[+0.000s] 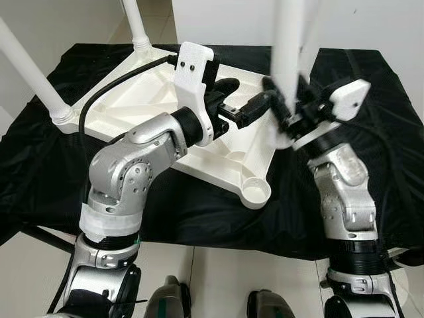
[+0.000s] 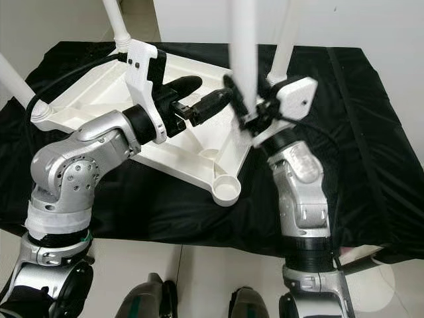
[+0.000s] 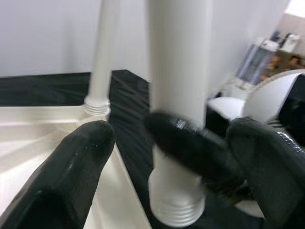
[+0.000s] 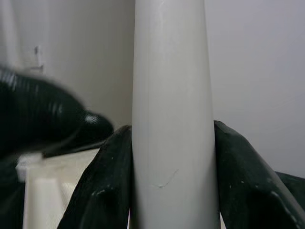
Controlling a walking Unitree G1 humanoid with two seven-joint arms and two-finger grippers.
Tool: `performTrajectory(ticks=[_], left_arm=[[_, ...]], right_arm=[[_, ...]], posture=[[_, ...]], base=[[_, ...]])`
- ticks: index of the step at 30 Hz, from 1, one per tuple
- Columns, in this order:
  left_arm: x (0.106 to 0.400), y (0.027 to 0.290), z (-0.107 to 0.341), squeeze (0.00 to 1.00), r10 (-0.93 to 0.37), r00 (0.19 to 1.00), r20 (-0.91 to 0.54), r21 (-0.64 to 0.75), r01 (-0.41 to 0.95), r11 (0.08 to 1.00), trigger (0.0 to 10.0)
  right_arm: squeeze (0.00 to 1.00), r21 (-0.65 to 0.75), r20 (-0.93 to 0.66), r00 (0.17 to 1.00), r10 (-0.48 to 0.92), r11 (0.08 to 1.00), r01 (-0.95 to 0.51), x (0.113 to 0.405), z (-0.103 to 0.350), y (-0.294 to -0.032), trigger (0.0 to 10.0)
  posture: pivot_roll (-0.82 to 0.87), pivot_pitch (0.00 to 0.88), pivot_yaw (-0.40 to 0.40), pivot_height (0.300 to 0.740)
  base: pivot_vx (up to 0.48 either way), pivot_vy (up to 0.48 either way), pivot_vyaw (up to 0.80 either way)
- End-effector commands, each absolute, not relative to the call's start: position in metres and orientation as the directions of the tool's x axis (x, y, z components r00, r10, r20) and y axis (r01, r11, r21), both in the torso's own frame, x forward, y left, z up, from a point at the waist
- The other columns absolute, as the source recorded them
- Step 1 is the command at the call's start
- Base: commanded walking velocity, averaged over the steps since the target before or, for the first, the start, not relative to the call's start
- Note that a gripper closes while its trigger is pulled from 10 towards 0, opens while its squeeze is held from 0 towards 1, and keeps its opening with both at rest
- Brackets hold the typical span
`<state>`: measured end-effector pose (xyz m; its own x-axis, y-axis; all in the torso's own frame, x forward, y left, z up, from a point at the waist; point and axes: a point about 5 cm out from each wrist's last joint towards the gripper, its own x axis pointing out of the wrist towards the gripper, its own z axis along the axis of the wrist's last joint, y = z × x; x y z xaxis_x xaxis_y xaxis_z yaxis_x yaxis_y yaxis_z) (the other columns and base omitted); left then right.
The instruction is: Building children table
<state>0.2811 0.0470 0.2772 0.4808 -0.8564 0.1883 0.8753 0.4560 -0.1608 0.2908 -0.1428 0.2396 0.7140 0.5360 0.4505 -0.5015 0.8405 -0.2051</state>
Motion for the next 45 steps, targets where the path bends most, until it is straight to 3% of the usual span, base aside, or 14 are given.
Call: performTrajectory(ticks=[1, 17, 23, 28, 32, 36, 37, 39, 40, 43, 44, 45], left_arm=[[0.266, 0.043, 0.286, 0.0, -0.955, 0.198, 0.223, -0.101, 0.979, 0.179, 10.0], [0.274, 0.046, 0.294, 0.0, -0.957, 0.198, 0.21, -0.125, 0.977, 0.175, 10.0], [0.289, 0.053, 0.305, 0.0, -0.933, 0.278, 0.23, -0.184, 0.953, 0.239, 10.0], [0.291, 0.054, 0.308, 0.0, -0.923, 0.297, 0.245, -0.191, 0.948, 0.254, 10.0], [0.299, 0.058, 0.32, 0.0, -0.885, 0.363, 0.291, -0.2, 0.928, 0.315, 10.0], [0.297, 0.057, 0.32, 0.0, -0.882, 0.365, 0.299, -0.203, 0.927, 0.315, 10.0], [0.297, 0.056, 0.318, 0.0, -0.883, 0.362, 0.298, -0.205, 0.928, 0.311, 9.3], [0.296, 0.056, 0.318, 0.0, -0.884, 0.361, 0.297, -0.207, 0.928, 0.309, 9.3], [0.295, 0.055, 0.318, 0.0, -0.884, 0.356, 0.301, -0.213, 0.929, 0.302, 2.6], [0.295, 0.055, 0.318, 0.0, -0.883, 0.351, 0.313, -0.218, 0.931, 0.293, 2.6], [0.293, 0.055, 0.318, 0.0, -0.881, 0.34, 0.33, -0.225, 0.934, 0.276, 0.0], [0.293, 0.054, 0.318, 0.0, -0.883, 0.334, 0.33, -0.22, 0.937, 0.272, 0.0]], right_arm=[[0.0, -0.214, 0.413, 0.684, 0.601, 0.794, -0.568, 0.286, 0.231, -0.138, 10.0], [0.0, -0.265, 0.316, 0.628, 0.712, 0.701, -0.662, 0.277, 0.215, -0.131, 10.0], [0.0, -0.262, 0.242, 0.616, 0.75, 0.662, -0.702, 0.264, 0.197, -0.129, 10.0], [0.0, -0.258, 0.233, 0.625, 0.745, 0.667, -0.699, 0.262, 0.194, -0.13, 10.0], [0.0, -0.215, 0.22, 0.665, 0.714, 0.7, -0.681, 0.256, 0.186, -0.135, 10.0], [0.0, -0.2, 0.215, 0.684, 0.697, 0.717, -0.668, 0.254, 0.181, -0.135, 10.0], [0.0, -0.199, 0.215, 0.688, 0.693, 0.721, -0.664, 0.254, 0.181, -0.136, 10.0], [0.0, -0.2, 0.214, 0.69, 0.691, 0.723, -0.662, 0.255, 0.181, -0.137, 10.0], [0.0, -0.198, 0.219, 0.696, 0.684, 0.729, -0.655, 0.256, 0.182, -0.138, 10.0], [0.0, -0.195, 0.223, 0.7, 0.678, 0.735, -0.65, 0.256, 0.183, -0.139, 10.0], [0.0, -0.195, 0.226, 0.704, 0.673, 0.74, -0.644, 0.257, 0.184, -0.14, 10.0], [0.0, -0.197, 0.225, 0.705, 0.673, 0.74, -0.643, 0.257, 0.184, -0.14, 10.0]], posture=[[-0.04, 0.021, 0.084, 0.74], [-0.05, 0.026, 0.1, 0.74], [-0.05, 0.034, 0.105, 0.74], [-0.05, 0.031, 0.1, 0.74], [-0.04, 0.027, 0.085, 0.74], [-0.05, 0.02, 0.087, 0.74], [-0.05, 0.02, 0.087, 0.74], [-0.05, 0.02, 0.087, 0.74], [-0.05, 0.017, 0.086, 0.74], [-0.05, 0.015, 0.087, 0.74], [-0.05, 0.015, 0.087, 0.74], [-0.05, 0.015, 0.087, 0.74]], base=[[0.0, 0.0, 0.0], [0.0, 0.0, 0.0], [0.0, 0.0, 0.0], [0.0, 0.0, 0.0], [0.0, 0.0, 0.0], [0.0, 0.0, 0.0], [0.0, 0.0, 0.0], [0.0, 0.0, 0.0], [0.0, 0.0, 0.0], [0.0, 0.0, 0.0], [0.0, 0.0, 0.0], [0.0, 0.0, 0.0]])
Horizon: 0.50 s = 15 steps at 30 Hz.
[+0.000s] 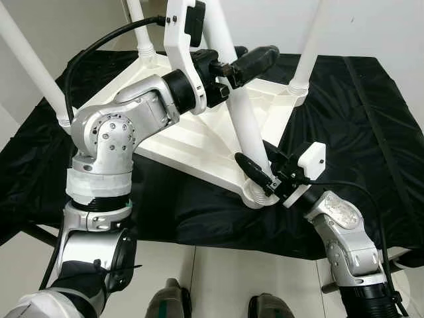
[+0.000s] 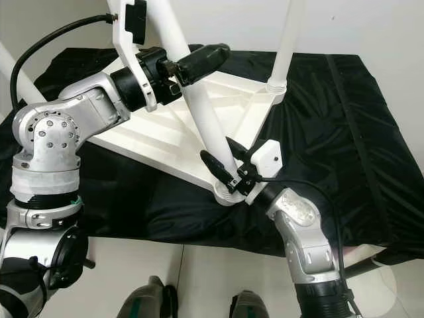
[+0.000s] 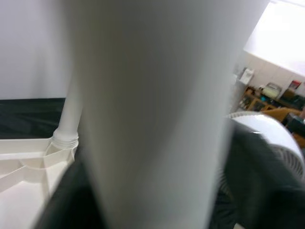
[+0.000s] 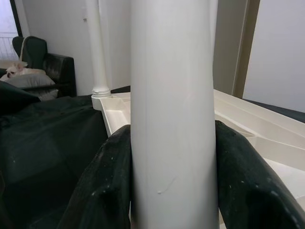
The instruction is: Building children table
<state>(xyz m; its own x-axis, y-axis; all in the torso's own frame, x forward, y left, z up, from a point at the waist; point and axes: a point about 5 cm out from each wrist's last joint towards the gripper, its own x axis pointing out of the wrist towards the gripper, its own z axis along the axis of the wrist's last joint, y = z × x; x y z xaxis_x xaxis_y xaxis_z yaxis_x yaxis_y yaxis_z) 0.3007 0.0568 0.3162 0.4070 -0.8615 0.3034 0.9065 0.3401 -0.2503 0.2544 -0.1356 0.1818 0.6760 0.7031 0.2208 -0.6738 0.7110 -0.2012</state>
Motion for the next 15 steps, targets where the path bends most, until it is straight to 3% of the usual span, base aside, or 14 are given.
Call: performTrajectory(ticks=[1, 13, 14, 15], left_arm=[[0.293, 0.054, 0.318, 0.0, -0.883, 0.334, 0.33, -0.22, 0.937, 0.272, 0.0], [0.293, 0.055, 0.319, 0.0, -0.893, 0.336, 0.298, -0.146, 0.941, 0.306, 0.0], [0.295, 0.056, 0.32, 0.0, -0.896, 0.35, 0.274, -0.122, 0.937, 0.328, 4.3], [0.295, 0.056, 0.32, 0.0, -0.896, 0.35, 0.274, -0.122, 0.937, 0.328, 4.3]], right_arm=[[0.0, -0.197, 0.225, 0.705, 0.673, 0.74, -0.643, 0.257, 0.184, -0.14, 10.0], [0.0, -0.192, 0.254, 0.761, 0.597, 0.803, -0.565, 0.268, 0.192, -0.141, 10.0], [0.0, -0.187, 0.248, 0.783, 0.571, 0.821, -0.54, 0.272, 0.194, -0.141, 10.0], [0.0, -0.187, 0.248, 0.783, 0.571, 0.821, -0.54, 0.272, 0.194, -0.141, 10.0]], posture=[[-0.05, 0.015, 0.087, 0.74], [-0.04, 0.015, 0.081, 0.74], [-0.04, 0.019, 0.078, 0.74], [-0.04, 0.019, 0.078, 0.74]], base=[[0.0, 0.0, 0.0], [0.0, 0.0, 0.0], [0.0, 0.0, 0.0], [0.0, 0.0, 0.0]])
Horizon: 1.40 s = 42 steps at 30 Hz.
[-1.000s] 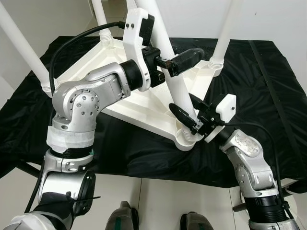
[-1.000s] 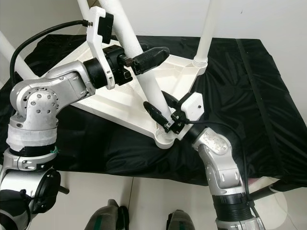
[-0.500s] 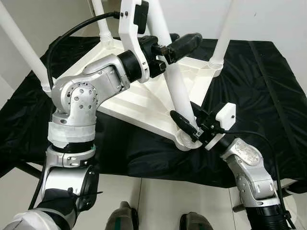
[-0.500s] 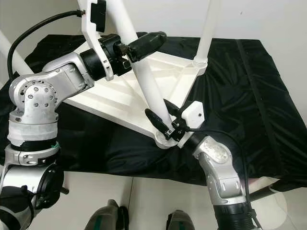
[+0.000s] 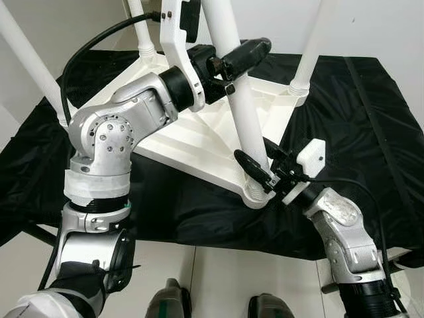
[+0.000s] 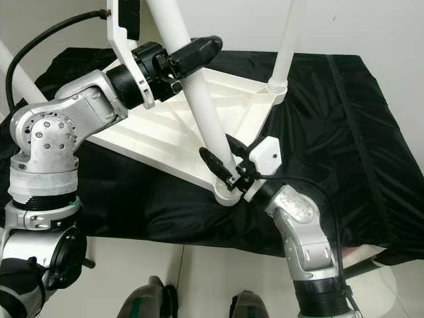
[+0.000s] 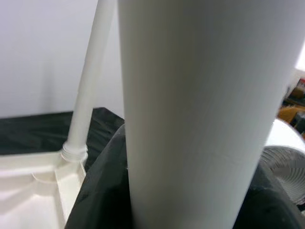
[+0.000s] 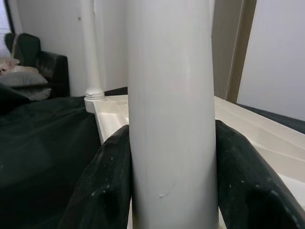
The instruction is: Building children table
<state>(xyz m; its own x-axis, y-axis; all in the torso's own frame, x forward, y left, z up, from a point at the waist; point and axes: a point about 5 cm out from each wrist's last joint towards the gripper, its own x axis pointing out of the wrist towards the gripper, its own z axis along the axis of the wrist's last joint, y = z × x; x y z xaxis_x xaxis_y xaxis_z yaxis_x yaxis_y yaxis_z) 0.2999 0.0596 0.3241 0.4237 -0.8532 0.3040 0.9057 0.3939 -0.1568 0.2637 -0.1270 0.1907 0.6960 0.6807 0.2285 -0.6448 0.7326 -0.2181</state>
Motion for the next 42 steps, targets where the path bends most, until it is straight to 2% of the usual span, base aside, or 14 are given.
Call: performTrajectory(ticks=[1, 3, 4, 10, 13, 14, 15, 16, 22, 29, 39, 40, 41, 42], left_arm=[[0.297, 0.056, 0.322, 0.0, -0.895, 0.366, 0.256, -0.098, 0.931, 0.353, 10.0], [0.298, 0.056, 0.323, 0.0, -0.892, 0.378, 0.248, -0.082, 0.926, 0.369, 10.0], [0.299, 0.057, 0.325, 0.0, -0.882, 0.406, 0.24, -0.051, 0.912, 0.406, 10.0], [0.299, 0.058, 0.329, 0.0, -0.858, 0.446, 0.255, -0.005, 0.888, 0.46, 10.0], [0.291, 0.053, 0.33, 0.0, -0.836, 0.466, 0.289, 0.081, 0.859, 0.506, 10.0], [0.289, 0.051, 0.331, 0.0, -0.835, 0.463, 0.299, 0.093, 0.856, 0.508, 10.0], [0.289, 0.051, 0.331, 0.0, -0.835, 0.463, 0.299, 0.093, 0.856, 0.508, 10.0], [0.287, 0.048, 0.333, 0.0, -0.829, 0.466, 0.31, 0.113, 0.847, 0.519, 10.0], [0.284, 0.044, 0.337, 0.0, -0.821, 0.466, 0.33, 0.143, 0.835, 0.531, 10.0], [0.281, 0.035, 0.343, 0.0, -0.827, 0.442, 0.346, 0.208, 0.823, 0.528, 10.0], [0.281, 0.036, 0.345, 0.0, -0.825, 0.434, 0.361, 0.194, 0.831, 0.522, 10.0], [0.281, 0.036, 0.344, 0.0, -0.825, 0.436, 0.36, 0.197, 0.829, 0.524, 10.0], [0.281, 0.036, 0.344, 0.0, -0.825, 0.436, 0.36, 0.197, 0.829, 0.524, 10.0], [0.282, 0.036, 0.342, 0.0, -0.825, 0.438, 0.357, 0.204, 0.825, 0.527, 10.0]], right_arm=[[0.0, -0.184, 0.237, 0.8, 0.551, 0.834, -0.52, 0.276, 0.195, -0.141, 10.0], [0.0, -0.194, 0.228, 0.816, 0.531, 0.846, -0.497, 0.278, 0.196, -0.141, 10.0], [1.0, -0.198, 0.214, 0.823, 0.526, 0.848, -0.491, 0.28, 0.197, -0.139, 10.0], [1.0, -0.23, 0.19, 0.833, 0.52, 0.848, -0.477, 0.282, 0.199, -0.134, 10.0], [1.0, -0.277, 0.159, 0.846, 0.51, 0.845, -0.457, 0.283, 0.2, -0.126, 10.0], [0.45, -0.288, 0.155, 0.844, 0.513, 0.841, -0.458, 0.284, 0.199, -0.124, 10.0], [0.45, -0.288, 0.155, 0.844, 0.513, 0.841, -0.458, 0.284, 0.199, -0.124, 10.0], [0.0, -0.314, 0.141, 0.84, 0.524, 0.828, -0.464, 0.284, 0.199, -0.119, 10.0], [0.0, -0.345, 0.109, 0.845, 0.524, 0.817, -0.462, 0.286, 0.197, -0.112, 10.0], [0.0, -0.489, 0.03, 0.853, 0.521, 0.752, -0.442, 0.298, 0.191, -0.101, 10.0], [0.0, -0.507, 0.042, 0.875, 0.483, 0.764, -0.398, 0.302, 0.193, -0.104, 10.0], [0.0, -0.498, 0.056, 0.882, 0.468, 0.779, -0.382, 0.303, 0.195, -0.104, 8.0], [0.0, -0.498, 0.056, 0.882, 0.468, 0.779, -0.382, 0.303, 0.195, -0.104, 8.0], [0.0, -0.487, 0.082, 0.889, 0.45, 0.796, -0.358, 0.304, 0.198, -0.104, 8.7]], posture=[[-0.04, 0.023, 0.074, 0.74], [-0.04, 0.023, 0.074, 0.74], [-0.03, 0.03, 0.071, 0.74], [-0.04, 0.043, 0.073, 0.74], [-0.04, 0.042, 0.071, 0.74], [-0.04, 0.038, 0.065, 0.74], [-0.04, 0.038, 0.065, 0.74], [-0.04, 0.037, 0.06, 0.74], [-0.04, 0.036, 0.055, 0.74], [-0.02, 0.038, 0.053, 0.74], [-0.02, 0.038, 0.056, 0.74], [-0.02, 0.038, 0.059, 0.74], [-0.02, 0.038, 0.059, 0.74], [-0.02, 0.038, 0.059, 0.74]], base=[[0.0, 0.0, 0.0], [0.0, 0.0, 0.0], [0.0, 0.0, 0.0], [0.0, 0.0, 0.0], [0.0, 0.0, 0.0], [0.0, 0.0, 0.0], [0.0, 0.0, 0.0], [0.0, 0.0, 0.0], [0.0, 0.0, 0.0], [0.0, 0.0, 0.0], [0.0, 0.0, 0.0], [0.0, 0.0, 0.0], [0.0, 0.0, 0.0], [0.0, 0.0, 0.0]])
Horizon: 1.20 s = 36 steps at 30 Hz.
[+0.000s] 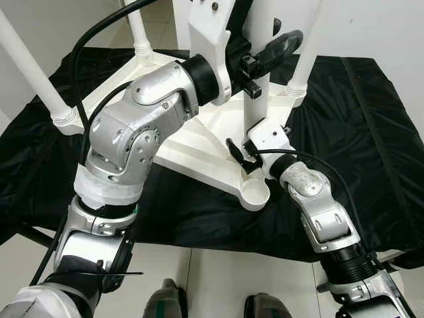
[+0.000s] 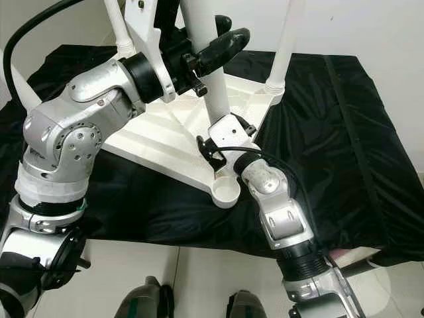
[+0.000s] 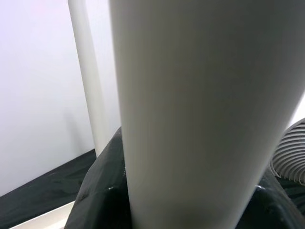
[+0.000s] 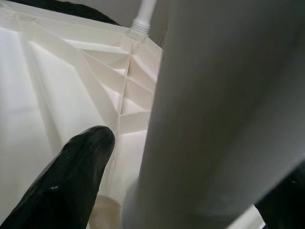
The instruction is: Building children table
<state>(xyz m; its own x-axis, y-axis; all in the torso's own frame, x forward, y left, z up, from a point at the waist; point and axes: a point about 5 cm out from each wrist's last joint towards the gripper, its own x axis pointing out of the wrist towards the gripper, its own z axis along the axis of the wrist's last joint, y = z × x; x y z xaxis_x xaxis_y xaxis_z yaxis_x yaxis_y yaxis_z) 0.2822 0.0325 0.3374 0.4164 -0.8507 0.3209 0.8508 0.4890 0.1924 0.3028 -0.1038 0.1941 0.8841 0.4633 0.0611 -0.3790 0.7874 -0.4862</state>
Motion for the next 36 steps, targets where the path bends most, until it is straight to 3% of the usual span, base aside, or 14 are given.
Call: performTrajectory(ticks=[1, 6, 7, 12, 13, 14, 15, 24, 25, 26, 27, 33, 34, 36], left_arm=[[0.283, 0.035, 0.342, 0.0, -0.825, 0.439, 0.357, 0.207, 0.824, 0.528, 10.0], [0.285, 0.034, 0.341, 0.0, -0.823, 0.44, 0.36, 0.214, 0.819, 0.532, 10.0], [0.286, 0.034, 0.34, 0.0, -0.823, 0.441, 0.359, 0.217, 0.817, 0.533, 10.0], [0.287, 0.034, 0.339, 0.0, -0.822, 0.443, 0.358, 0.218, 0.817, 0.534, 10.0], [0.288, 0.034, 0.339, 0.0, -0.823, 0.443, 0.356, 0.219, 0.816, 0.535, 10.0], [0.288, 0.034, 0.339, 0.0, -0.823, 0.443, 0.356, 0.219, 0.816, 0.535, 10.0], [0.288, 0.034, 0.338, 0.0, -0.823, 0.443, 0.355, 0.217, 0.817, 0.534, 10.0], [0.289, 0.033, 0.335, 0.0, -0.826, 0.441, 0.35, 0.215, 0.821, 0.529, 10.0], [0.288, 0.034, 0.336, 0.0, -0.827, 0.44, 0.351, 0.216, 0.821, 0.529, 10.0], [0.288, 0.034, 0.336, 0.0, -0.827, 0.439, 0.35, 0.217, 0.821, 0.528, 10.0], [0.287, 0.035, 0.337, 0.0, -0.828, 0.437, 0.351, 0.217, 0.822, 0.526, 10.0], [0.285, 0.036, 0.338, 0.0, -0.83, 0.431, 0.354, 0.217, 0.825, 0.522, 10.0], [0.284, 0.036, 0.339, 0.0, -0.83, 0.43, 0.355, 0.217, 0.826, 0.521, 10.0], [0.284, 0.036, 0.339, 0.0, -0.83, 0.43, 0.355, 0.217, 0.826, 0.521, 10.0]], right_arm=[[0.0, -0.476, 0.102, 0.887, 0.451, 0.805, -0.355, 0.305, 0.2, -0.104, 8.6], [0.0, -0.445, 0.121, 0.89, 0.439, 0.826, -0.347, 0.306, 0.202, -0.104, 8.4], [0.0, -0.438, 0.128, 0.891, 0.435, 0.831, -0.343, 0.306, 0.203, -0.104, 4.0], [0.0, -0.429, 0.132, 0.895, 0.426, 0.838, -0.336, 0.307, 0.203, -0.105, 3.9], [0.0, -0.429, 0.129, 0.896, 0.426, 0.838, -0.337, 0.307, 0.202, -0.105, 3.0], [0.0, -0.429, 0.129, 0.896, 0.426, 0.838, -0.337, 0.307, 0.202, -0.105, 3.0], [0.0, -0.424, 0.129, 0.9, 0.417, 0.844, -0.33, 0.308, 0.201, -0.107, 0.0], [0.0, -0.44, 0.145, 0.891, 0.43, 0.835, -0.332, 0.305, 0.199, -0.108, 0.0], [0.0, -0.44, 0.153, 0.888, 0.434, 0.834, -0.332, 0.304, 0.199, -0.109, 0.2], [0.0, -0.436, 0.165, 0.88, 0.445, 0.833, -0.34, 0.302, 0.199, -0.11, 5.5], [0.0, -0.44, 0.18, 0.873, 0.454, 0.83, -0.342, 0.3, 0.199, -0.112, 10.0], [0.0, -0.442, 0.187, 0.865, 0.466, 0.826, -0.35, 0.297, 0.194, -0.118, 10.0], [1.0, -0.436, 0.191, 0.865, 0.463, 0.83, -0.348, 0.297, 0.194, -0.12, 10.0], [1.0, -0.436, 0.191, 0.865, 0.463, 0.83, -0.348, 0.297, 0.194, -0.12, 10.0]], posture=[[-0.02, 0.038, 0.059, 0.74], [-0.02, 0.038, 0.061, 0.74], [-0.02, 0.037, 0.061, 0.74], [-0.02, 0.036, 0.062, 0.74], [-0.02, 0.038, 0.064, 0.74], [-0.02, 0.038, 0.064, 0.74], [-0.02, 0.039, 0.065, 0.74], [-0.02, 0.042, 0.07, 0.74], [-0.02, 0.044, 0.07, 0.74], [-0.02, 0.045, 0.072, 0.74], [-0.02, 0.045, 0.072, 0.74], [-0.01, 0.054, 0.076, 0.74], [-0.01, 0.055, 0.076, 0.74], [-0.01, 0.055, 0.076, 0.74]], base=[[0.0, 0.0, 0.0], [0.0, 0.0, 0.0], [0.0, 0.0, 0.0], [0.0, 0.0, 0.0], [0.0, 0.0, 0.0], [0.0, 0.0, 0.0], [0.0, 0.0, 0.0], [0.0, 0.0, 0.0], [0.0, 0.0, 0.0], [0.0, 0.0, 0.0], [0.0, 0.0, 0.0], [0.0, 0.0, 0.0], [0.0, 0.0, 0.0], [0.0, 0.0, 0.0]])
